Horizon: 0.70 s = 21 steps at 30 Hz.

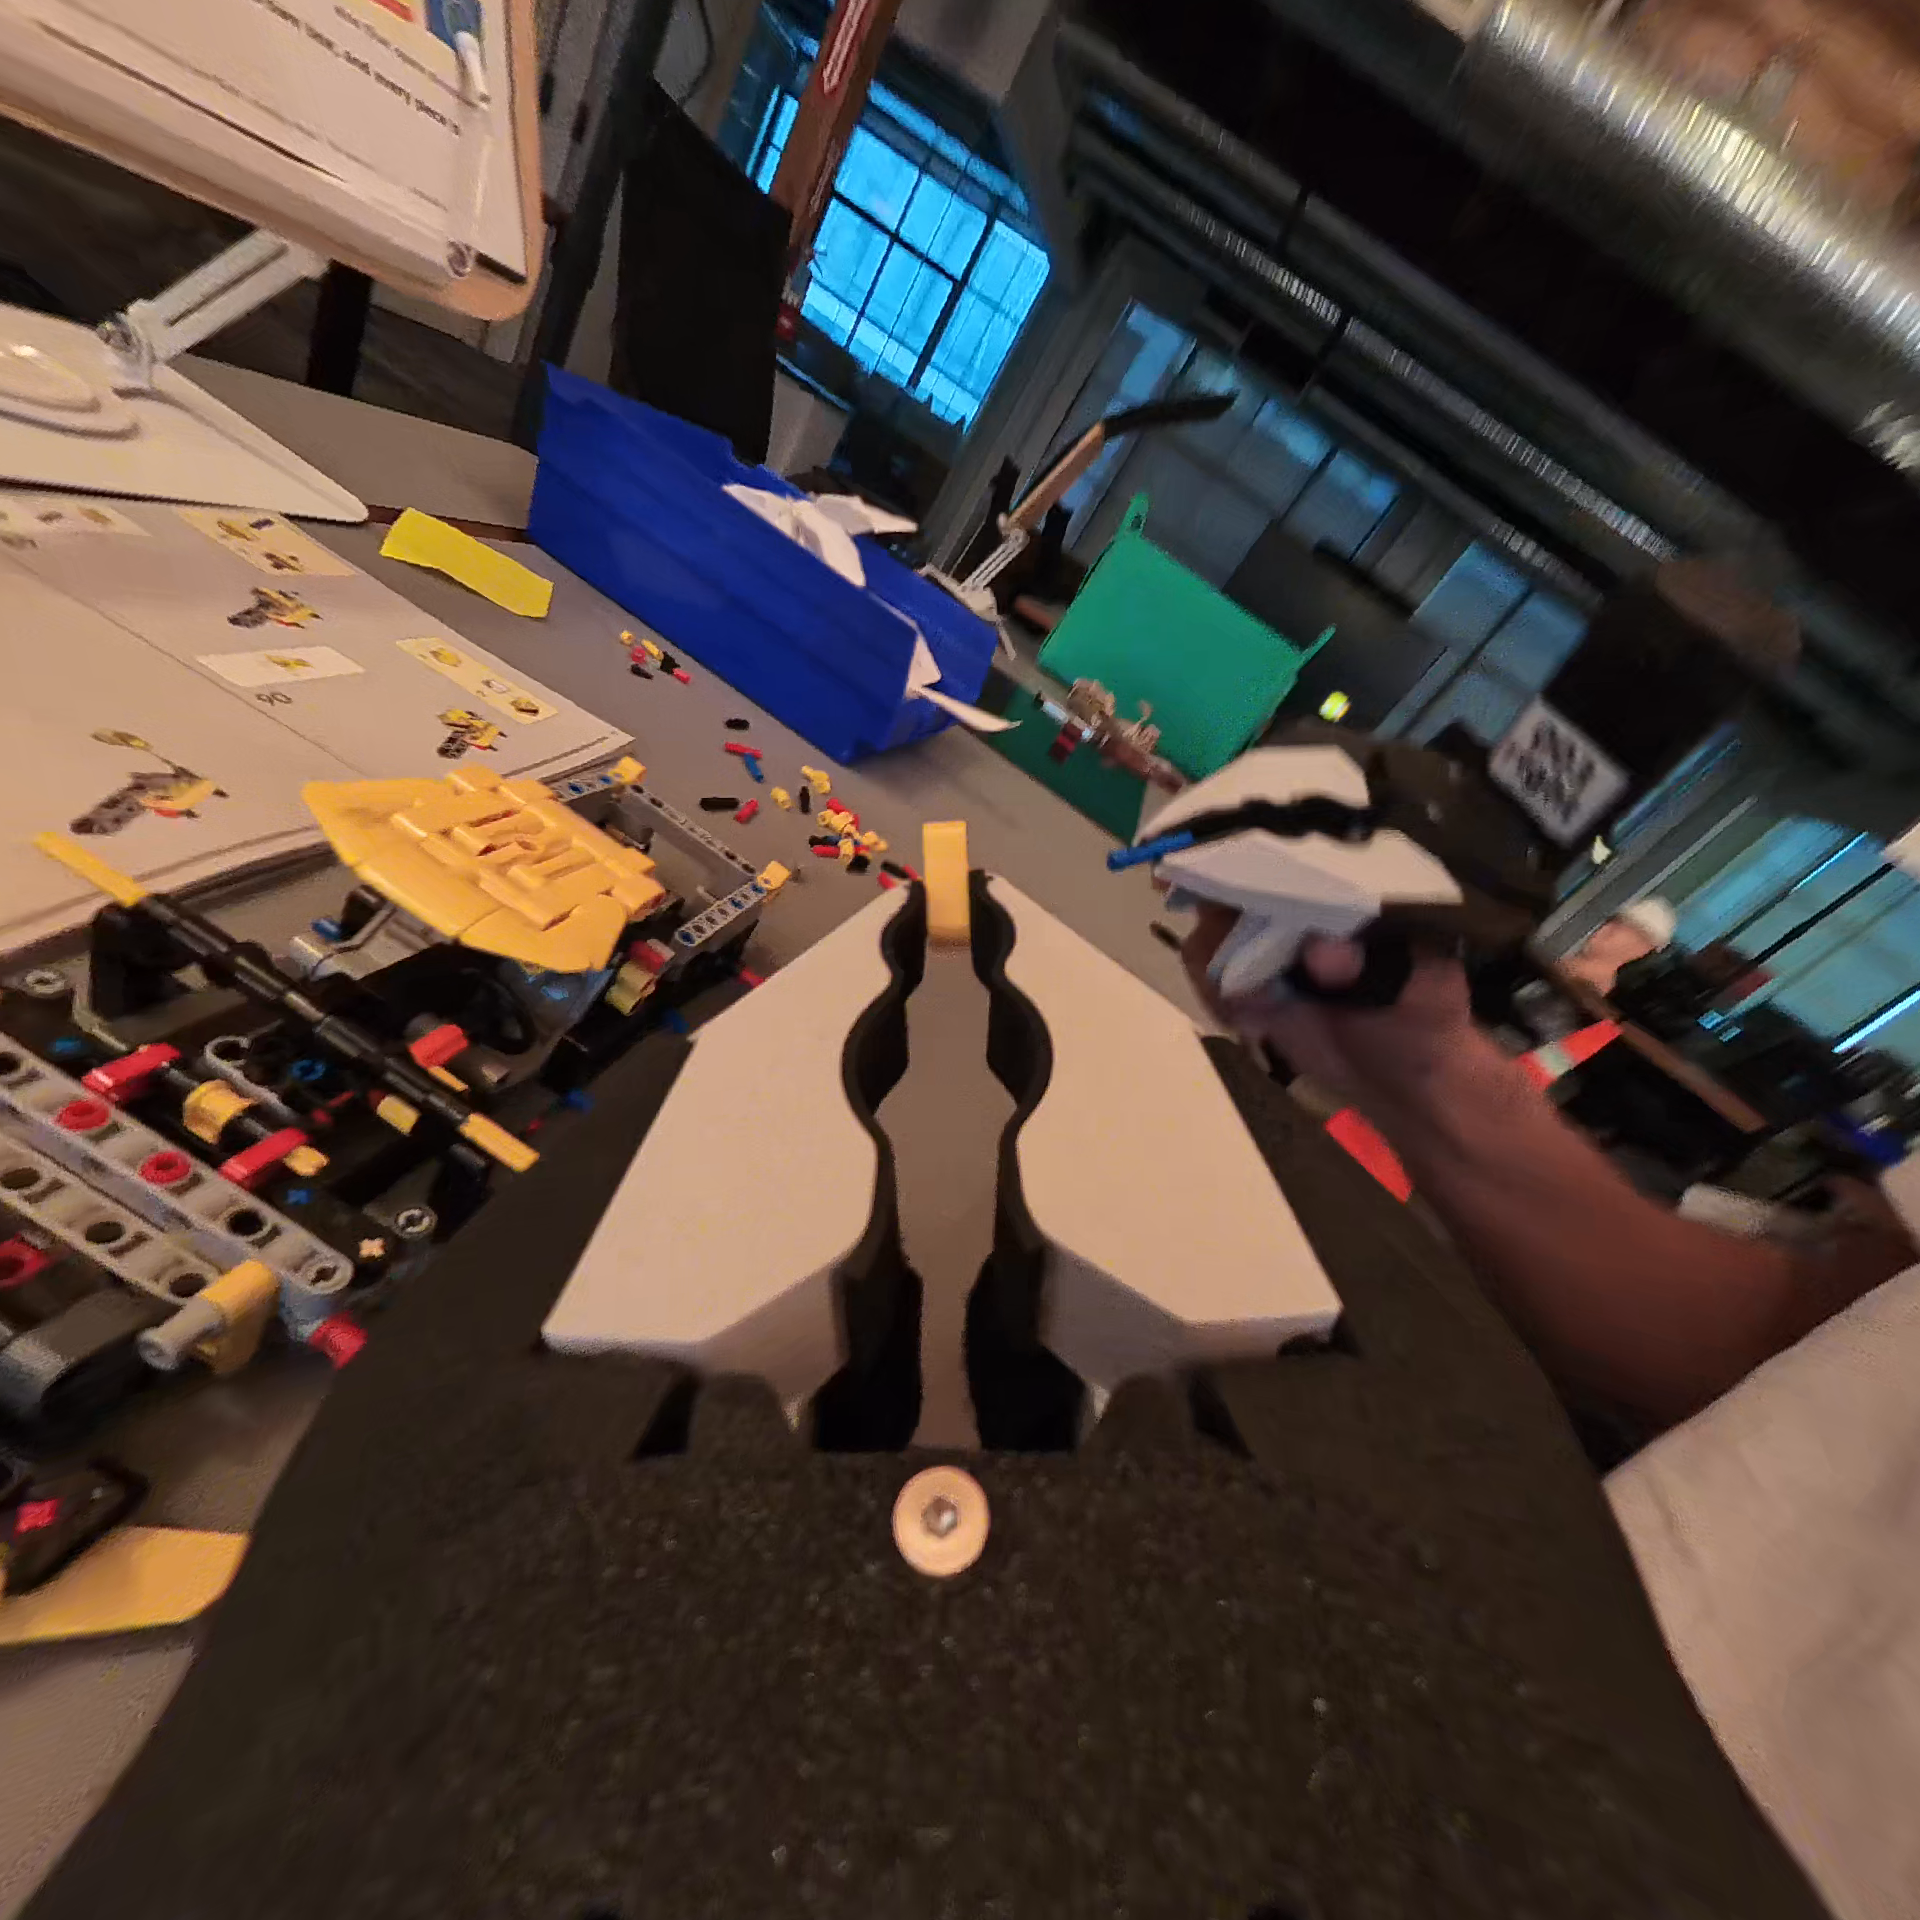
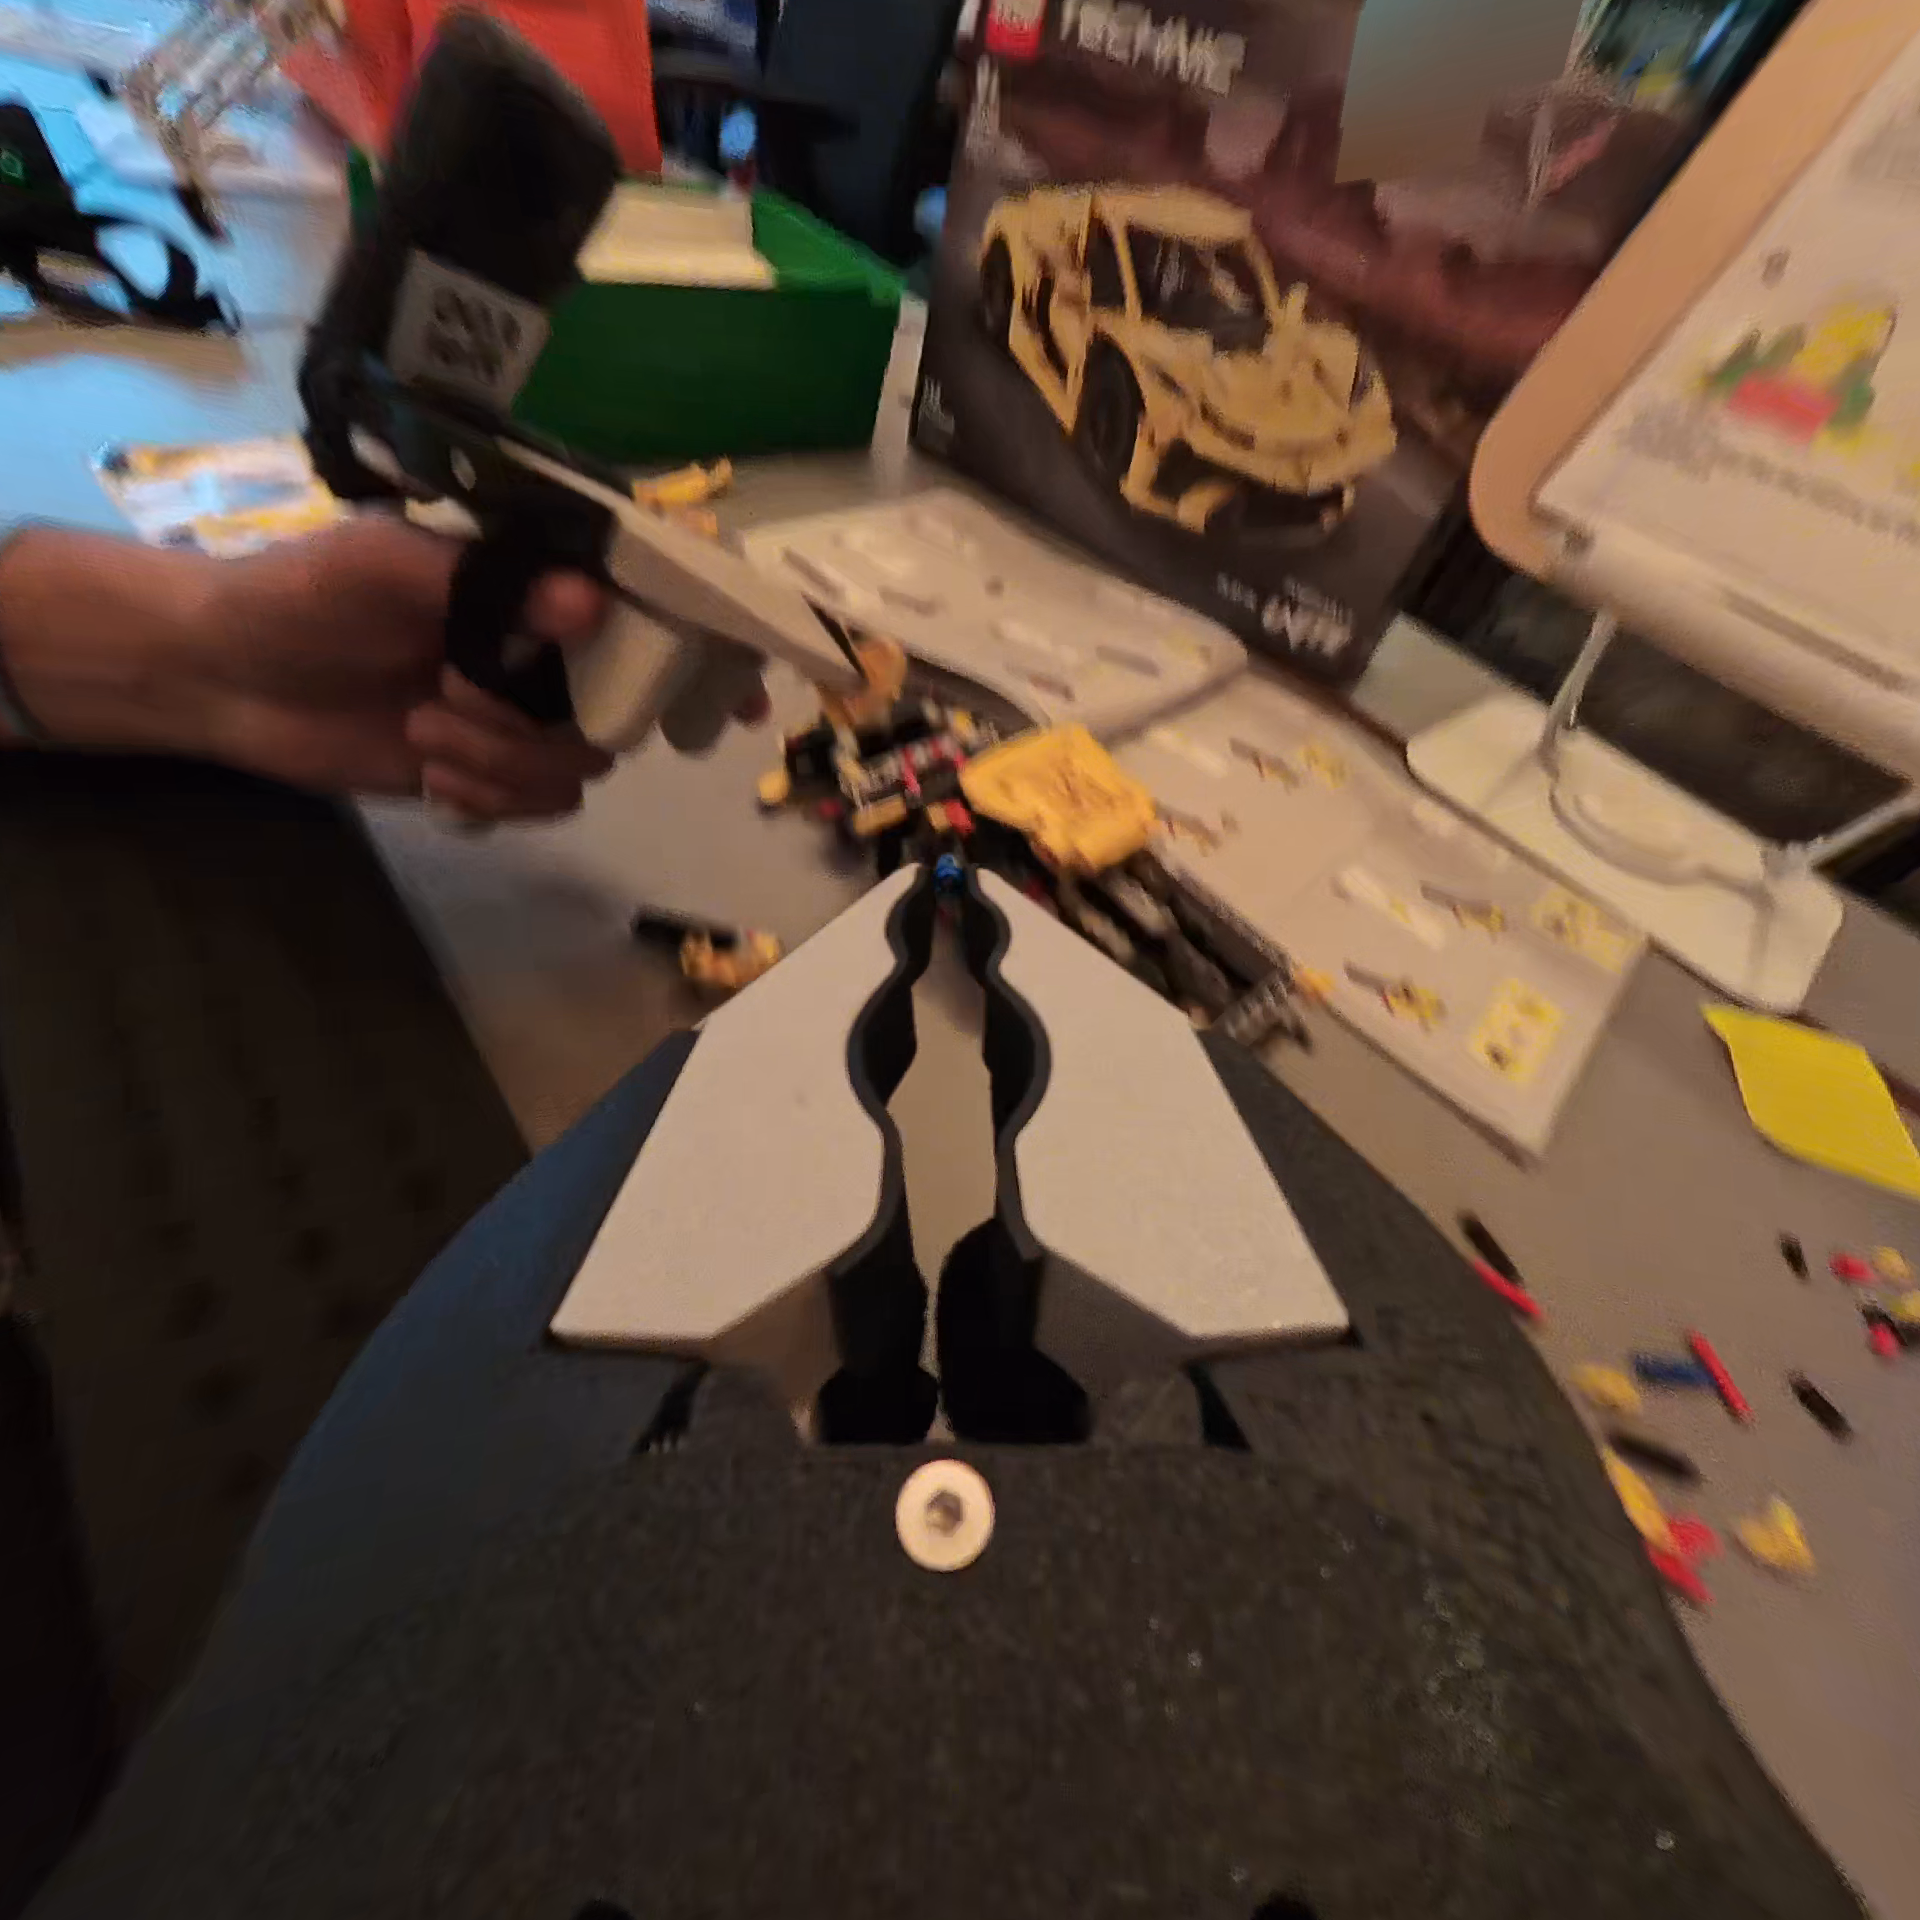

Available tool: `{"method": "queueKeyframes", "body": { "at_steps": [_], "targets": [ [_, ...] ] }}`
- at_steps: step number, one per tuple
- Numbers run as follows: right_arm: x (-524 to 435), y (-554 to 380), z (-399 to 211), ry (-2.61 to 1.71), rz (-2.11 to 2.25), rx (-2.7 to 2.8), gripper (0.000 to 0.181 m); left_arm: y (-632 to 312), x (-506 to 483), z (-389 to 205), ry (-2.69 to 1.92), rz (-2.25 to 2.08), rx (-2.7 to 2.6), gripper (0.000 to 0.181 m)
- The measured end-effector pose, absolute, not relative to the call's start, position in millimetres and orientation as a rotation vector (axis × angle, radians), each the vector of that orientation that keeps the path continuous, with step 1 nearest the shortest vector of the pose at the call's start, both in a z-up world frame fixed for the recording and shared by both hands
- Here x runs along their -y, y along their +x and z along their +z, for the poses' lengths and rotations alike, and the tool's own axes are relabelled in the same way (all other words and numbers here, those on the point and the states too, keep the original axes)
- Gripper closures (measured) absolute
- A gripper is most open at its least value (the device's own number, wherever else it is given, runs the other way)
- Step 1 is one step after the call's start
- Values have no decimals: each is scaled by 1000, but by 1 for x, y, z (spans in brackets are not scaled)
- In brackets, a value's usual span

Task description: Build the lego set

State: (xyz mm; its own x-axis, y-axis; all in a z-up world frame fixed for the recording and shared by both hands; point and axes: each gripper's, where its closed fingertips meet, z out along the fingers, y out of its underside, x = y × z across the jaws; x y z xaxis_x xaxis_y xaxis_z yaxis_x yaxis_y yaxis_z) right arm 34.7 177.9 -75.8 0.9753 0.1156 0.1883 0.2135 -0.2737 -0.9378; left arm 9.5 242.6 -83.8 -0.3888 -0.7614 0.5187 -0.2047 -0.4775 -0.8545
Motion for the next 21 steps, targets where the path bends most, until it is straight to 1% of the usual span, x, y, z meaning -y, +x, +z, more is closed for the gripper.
{"method": "queueKeyframes", "body": {
  "at_steps": [5,7,15,21],
  "targets": [
    [-228,3,-71,-1776,-271,186,178,9,-256,-83,-1539,-2079,-1183,174],
    [-236,1,-79,-1827,-334,204,178,9,-257,-82,-1553,-2114,-1155,174],
    [-247,0,-92,-1904,-407,216,177,11,-254,-92,-1576,-2013,-1217,174],
    [-245,1,-96,-1923,-394,208,178,12,-256,-93,-1594,-2016,-1212,174]
  ]
}}
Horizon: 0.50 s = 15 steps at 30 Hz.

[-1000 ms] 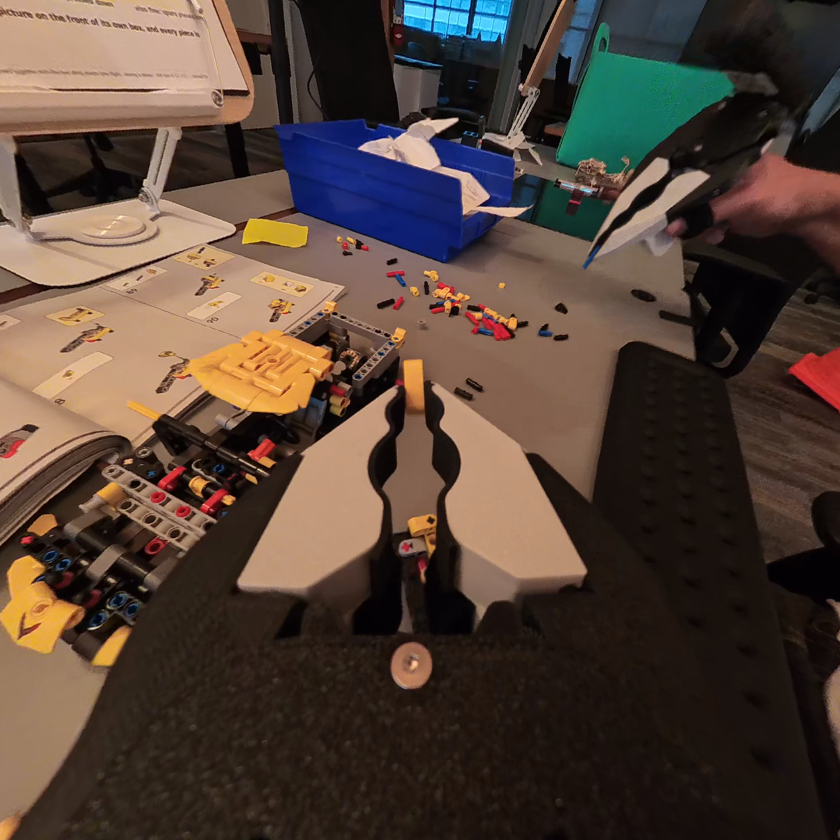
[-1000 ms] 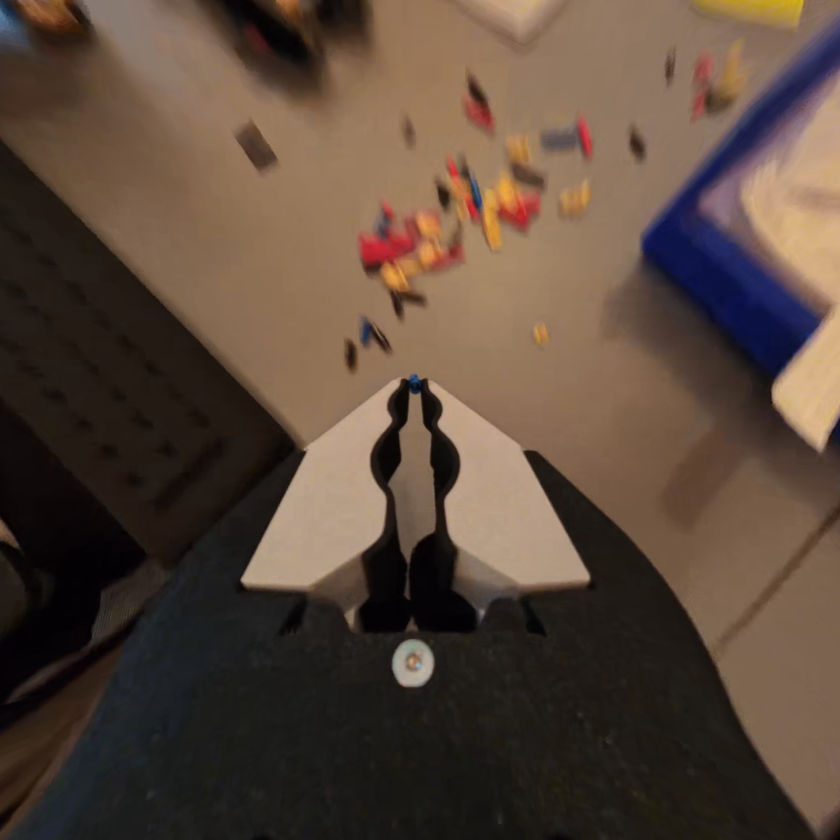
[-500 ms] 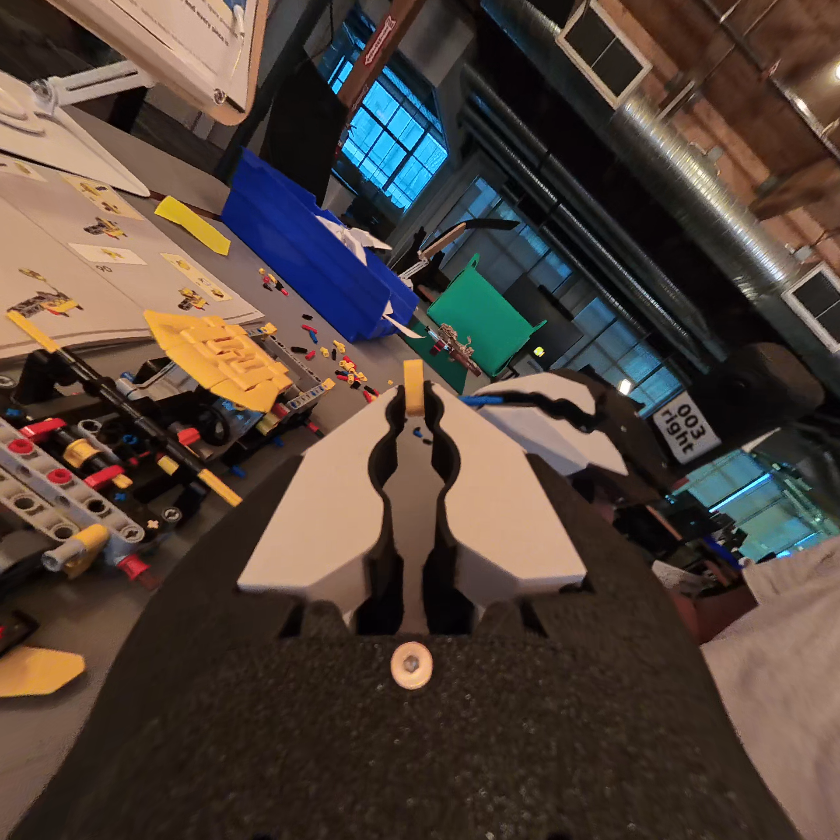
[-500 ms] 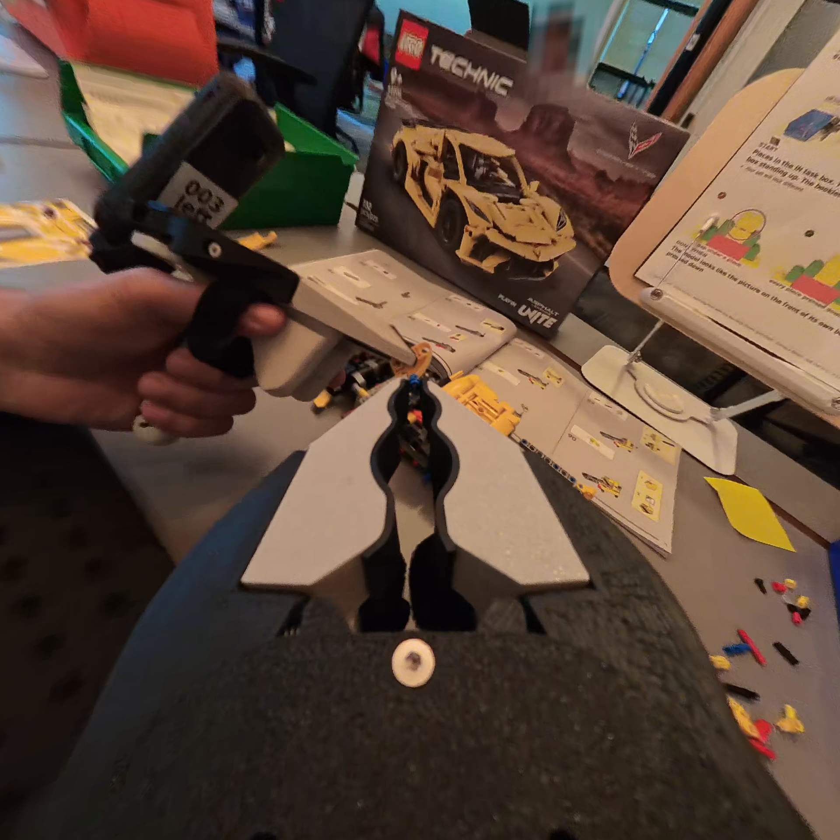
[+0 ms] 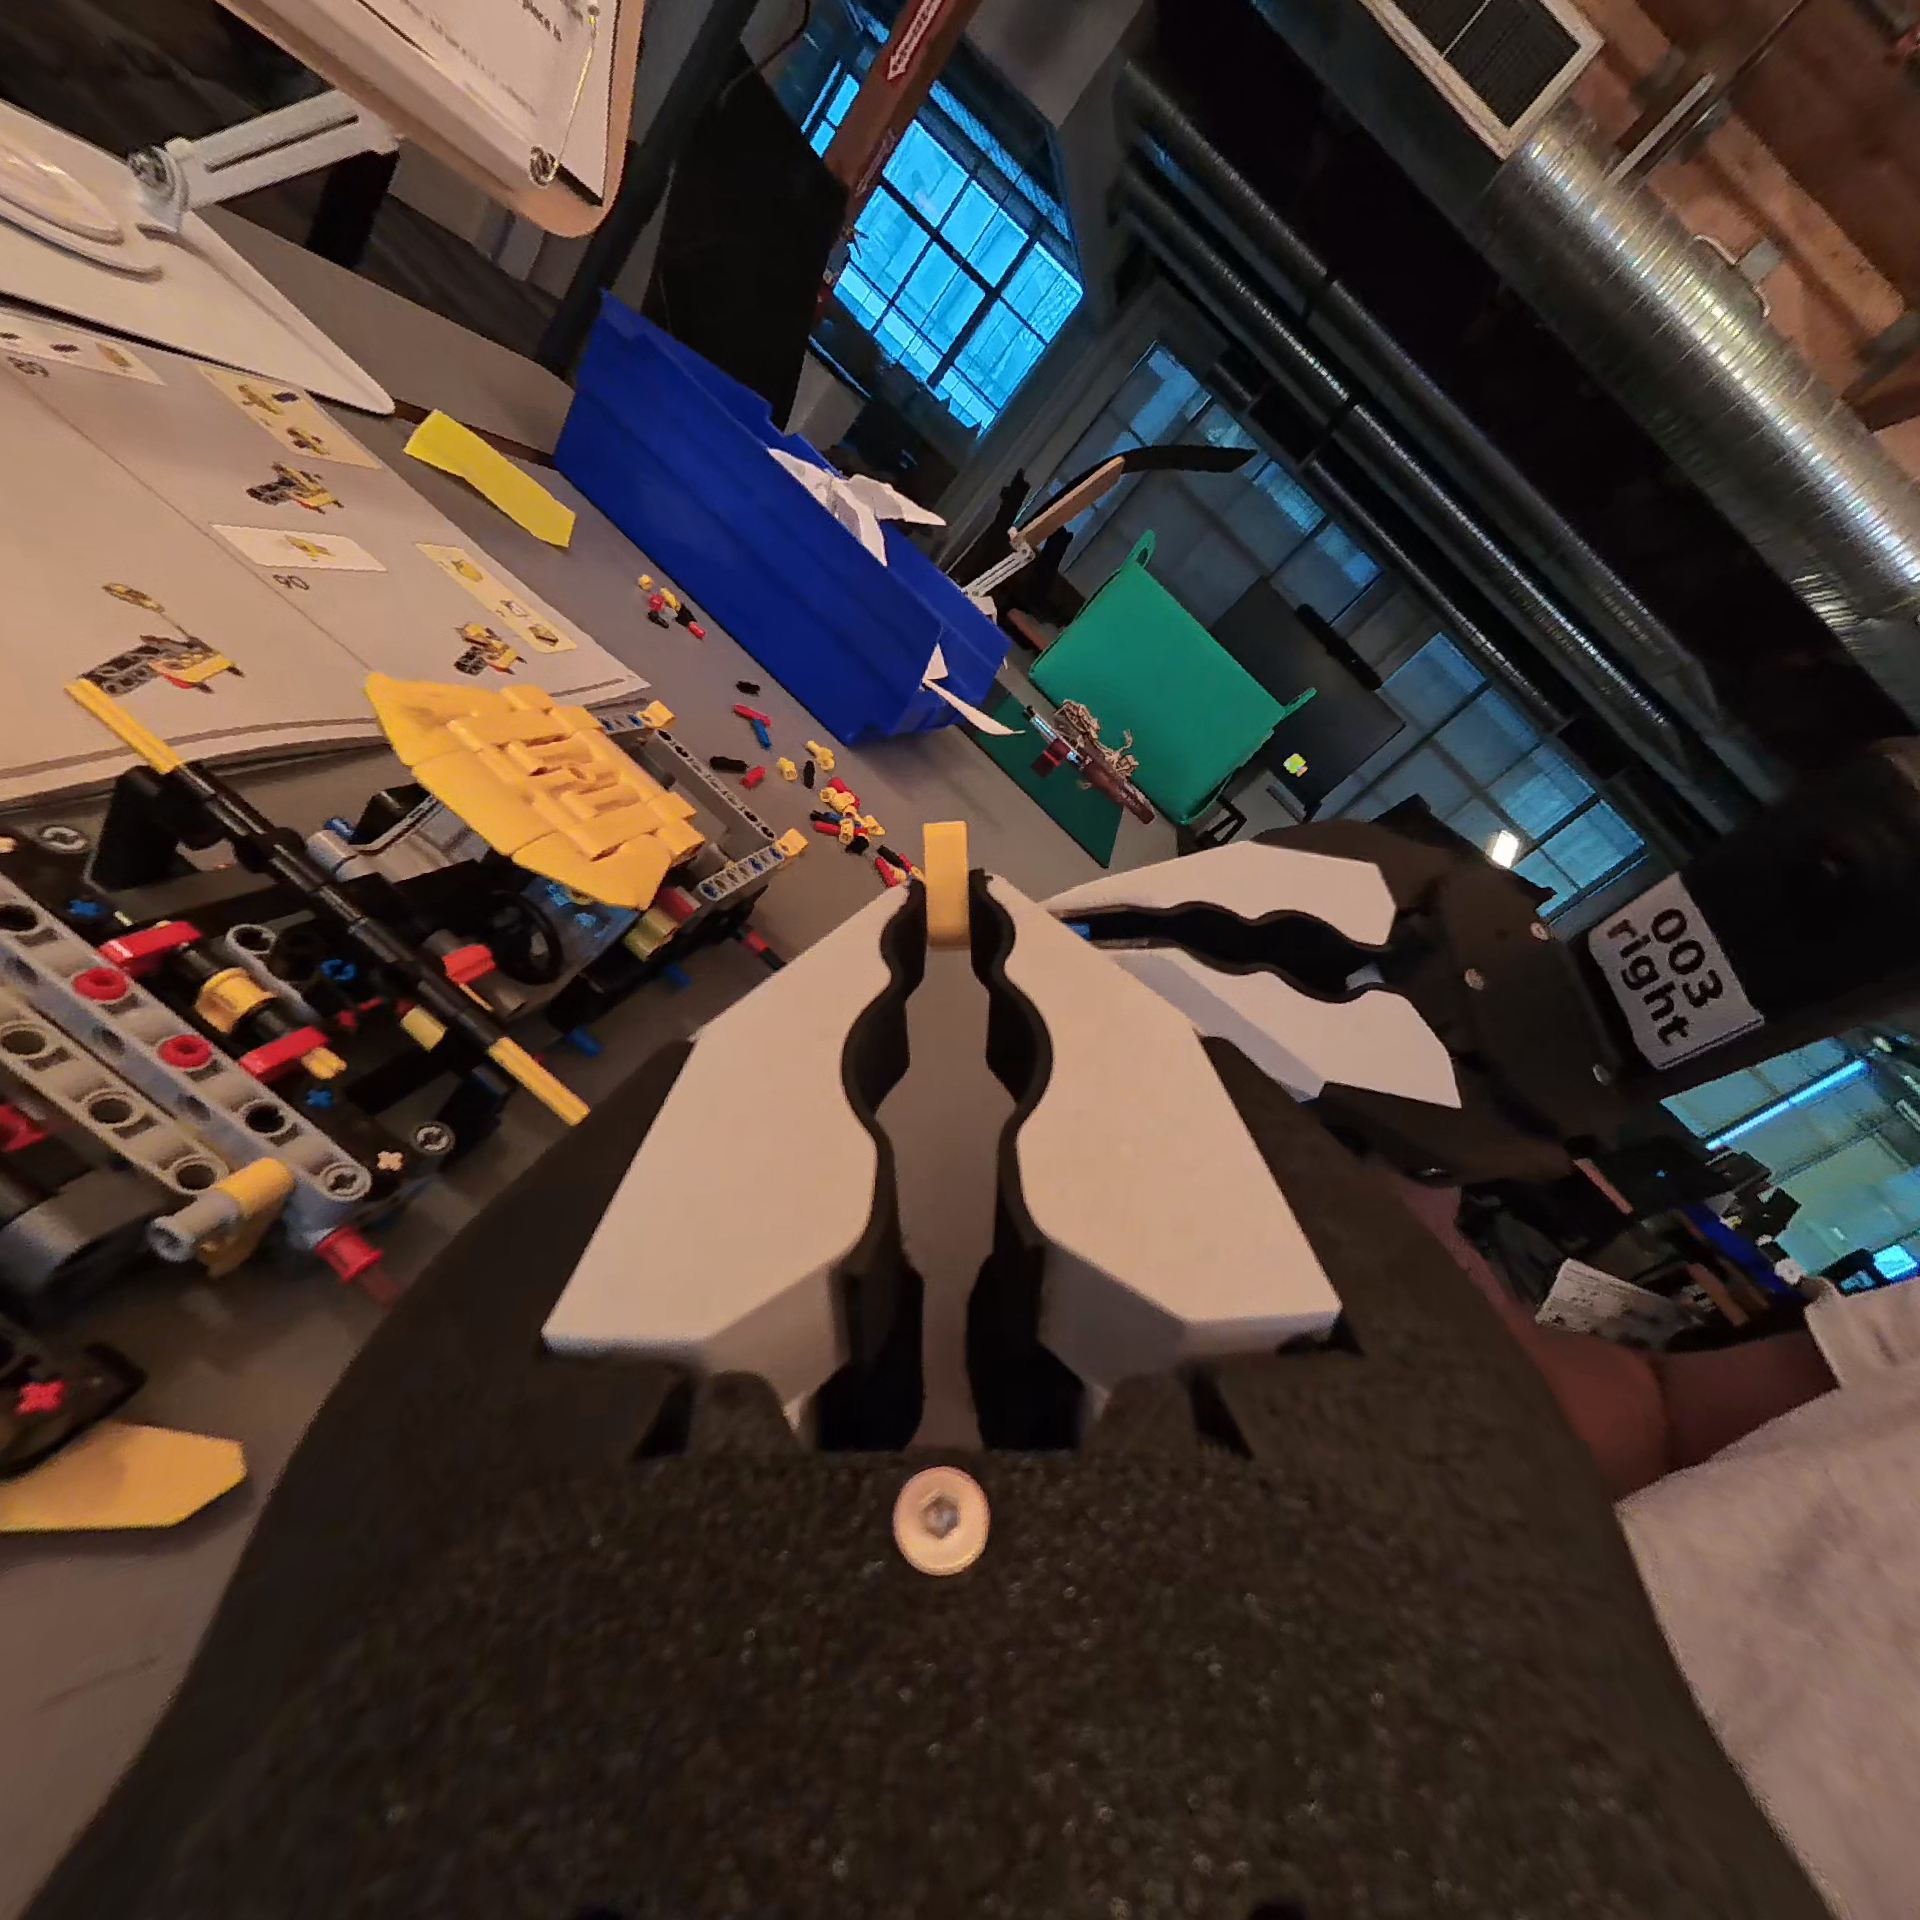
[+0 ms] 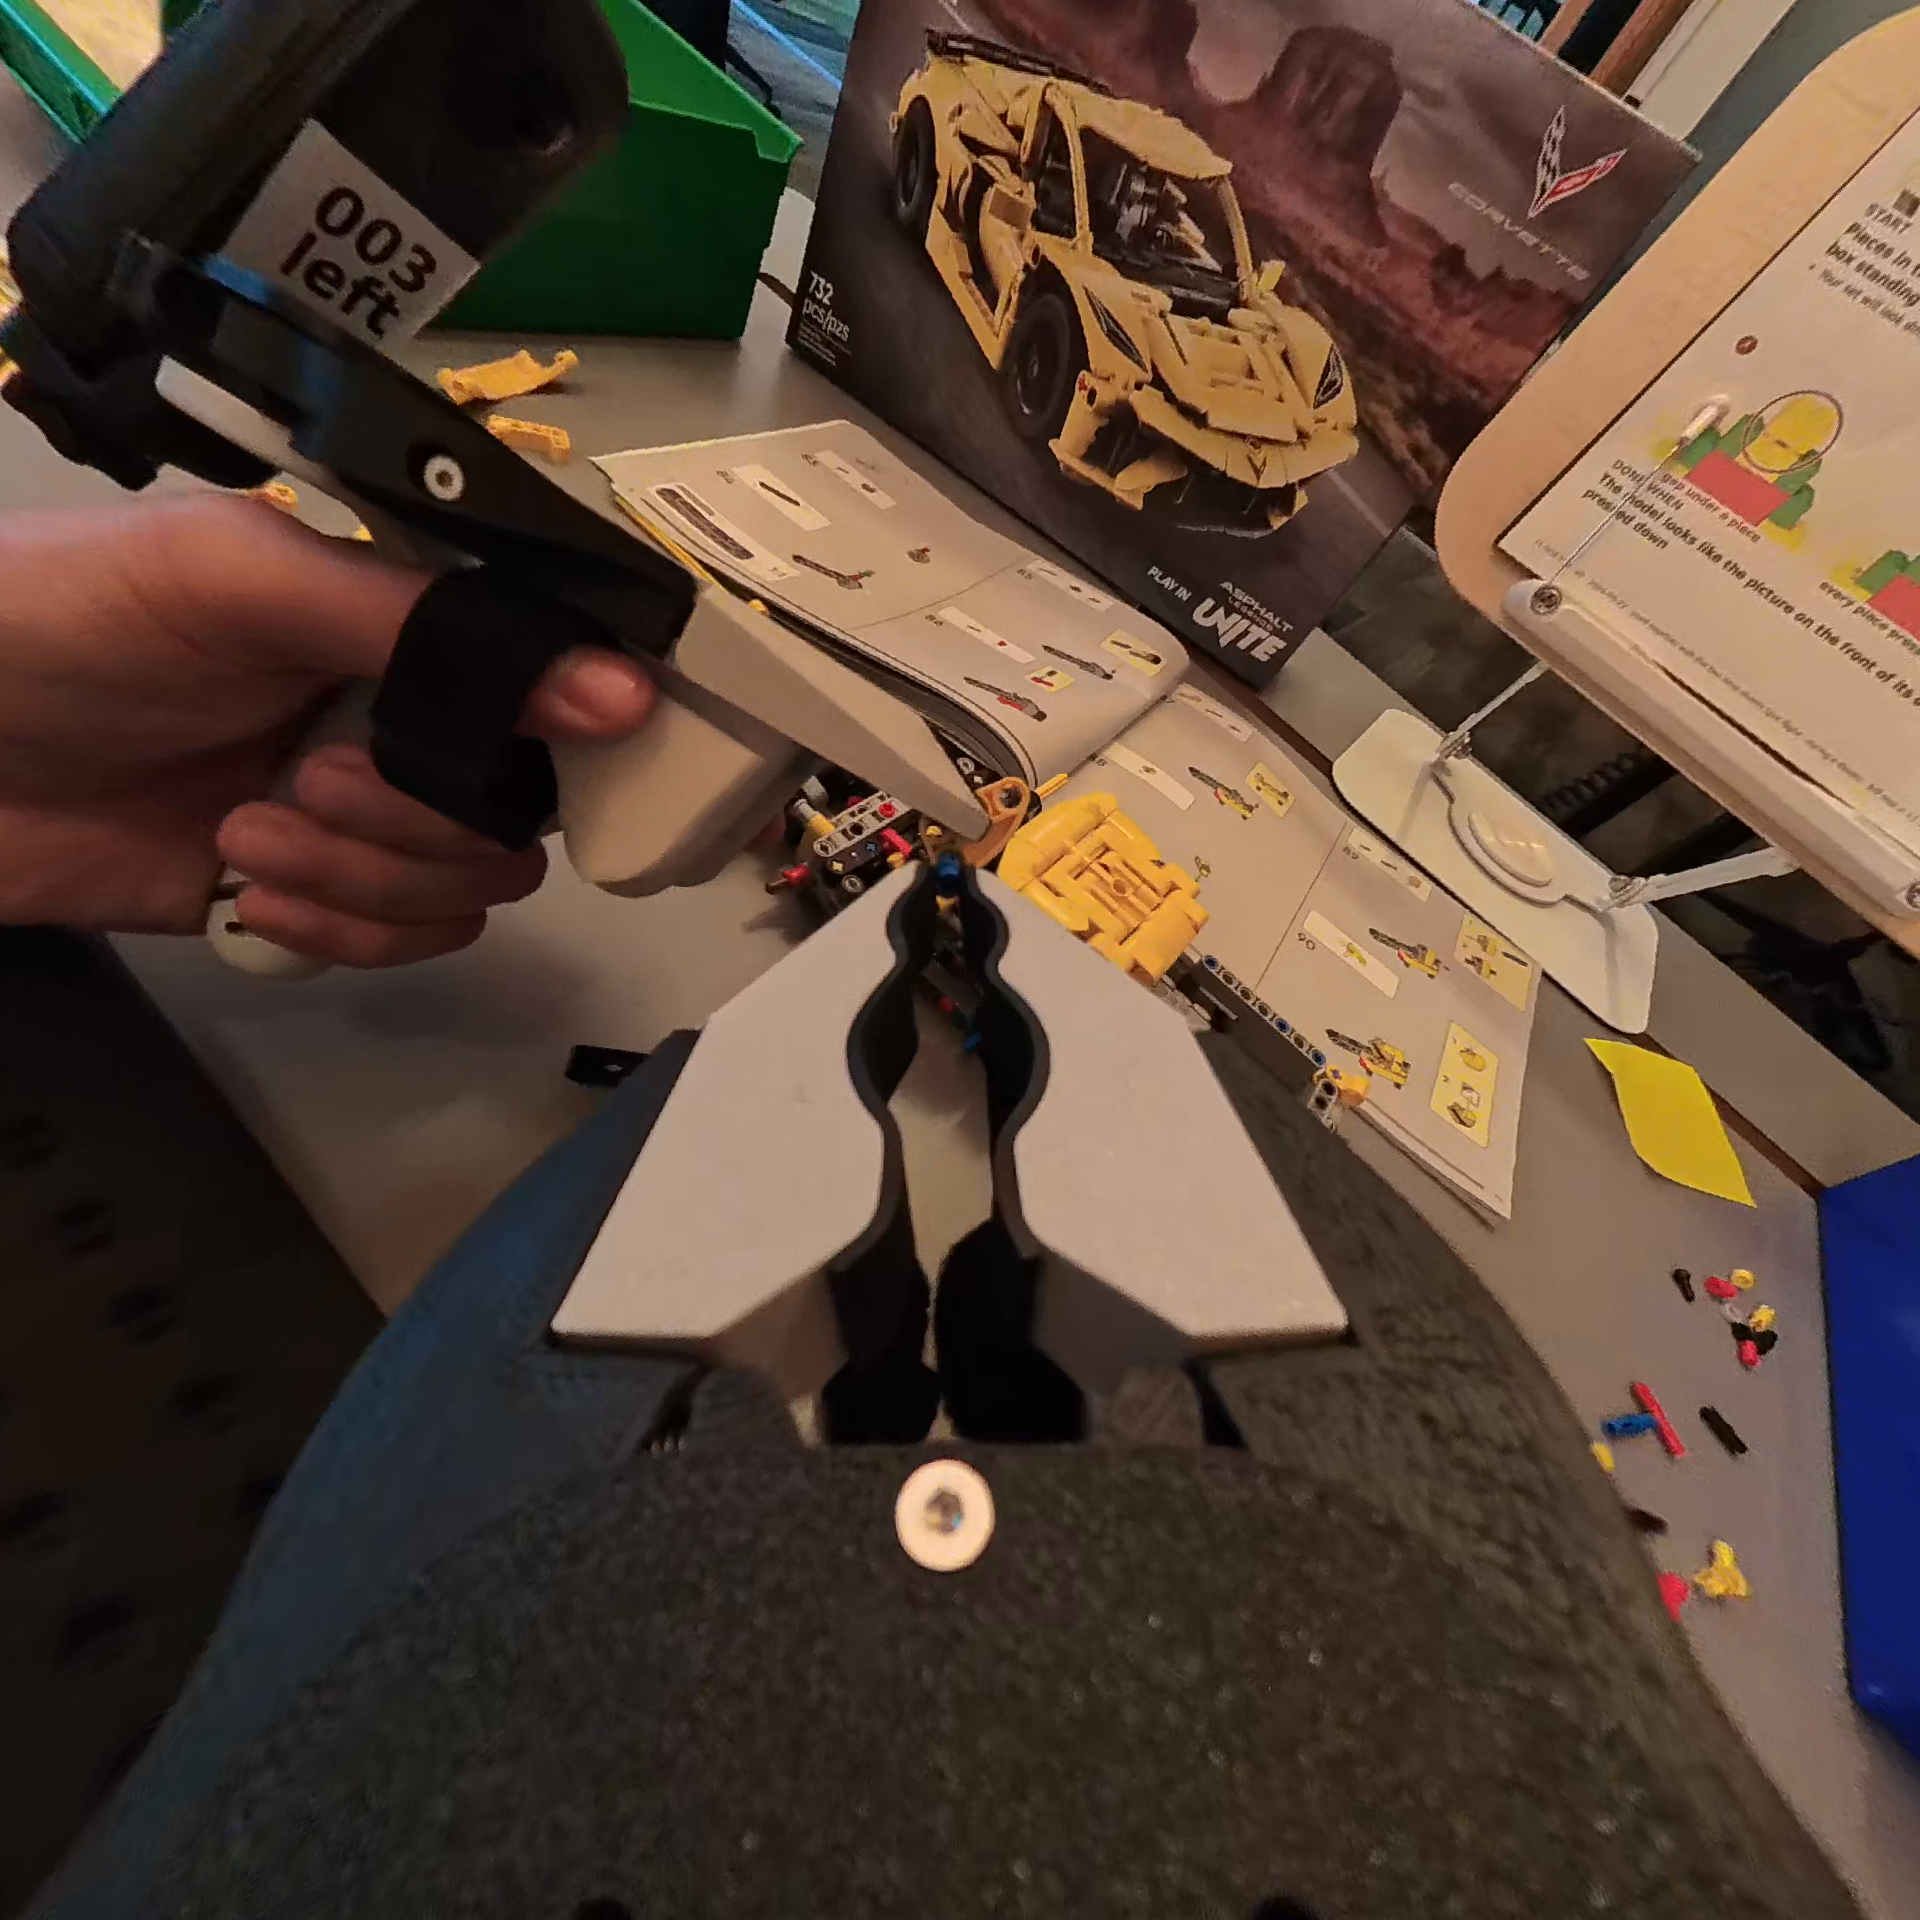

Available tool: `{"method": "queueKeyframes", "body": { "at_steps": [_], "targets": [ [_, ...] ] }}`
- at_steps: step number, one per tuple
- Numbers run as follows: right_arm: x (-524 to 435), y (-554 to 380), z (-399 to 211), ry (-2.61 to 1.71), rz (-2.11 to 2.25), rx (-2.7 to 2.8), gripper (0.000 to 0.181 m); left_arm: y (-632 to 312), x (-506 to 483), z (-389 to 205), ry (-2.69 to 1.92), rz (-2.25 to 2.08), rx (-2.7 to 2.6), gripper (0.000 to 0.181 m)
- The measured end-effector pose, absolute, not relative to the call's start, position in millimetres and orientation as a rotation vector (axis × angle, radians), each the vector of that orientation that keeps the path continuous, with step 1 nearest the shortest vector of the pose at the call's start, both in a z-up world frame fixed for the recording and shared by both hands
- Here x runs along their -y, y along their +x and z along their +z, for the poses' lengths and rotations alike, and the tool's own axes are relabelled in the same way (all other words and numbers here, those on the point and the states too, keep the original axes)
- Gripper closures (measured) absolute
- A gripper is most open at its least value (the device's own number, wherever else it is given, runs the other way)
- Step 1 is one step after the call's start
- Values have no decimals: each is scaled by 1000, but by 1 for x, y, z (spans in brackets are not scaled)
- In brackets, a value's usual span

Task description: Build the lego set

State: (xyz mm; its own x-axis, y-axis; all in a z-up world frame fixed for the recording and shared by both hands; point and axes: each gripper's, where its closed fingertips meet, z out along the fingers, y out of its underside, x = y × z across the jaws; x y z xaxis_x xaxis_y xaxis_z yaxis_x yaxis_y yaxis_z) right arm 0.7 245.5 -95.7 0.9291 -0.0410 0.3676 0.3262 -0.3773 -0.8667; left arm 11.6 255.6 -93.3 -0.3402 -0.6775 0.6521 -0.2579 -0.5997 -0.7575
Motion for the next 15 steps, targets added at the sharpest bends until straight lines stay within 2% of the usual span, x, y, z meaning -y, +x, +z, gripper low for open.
{"method": "queueKeyframes", "body": {
  "at_steps": [15],
  "targets": [
    [-250,3,-102,-1989,-484,223,178,12,-259,-99,-1580,-1876,-1233,174]
  ]
}}
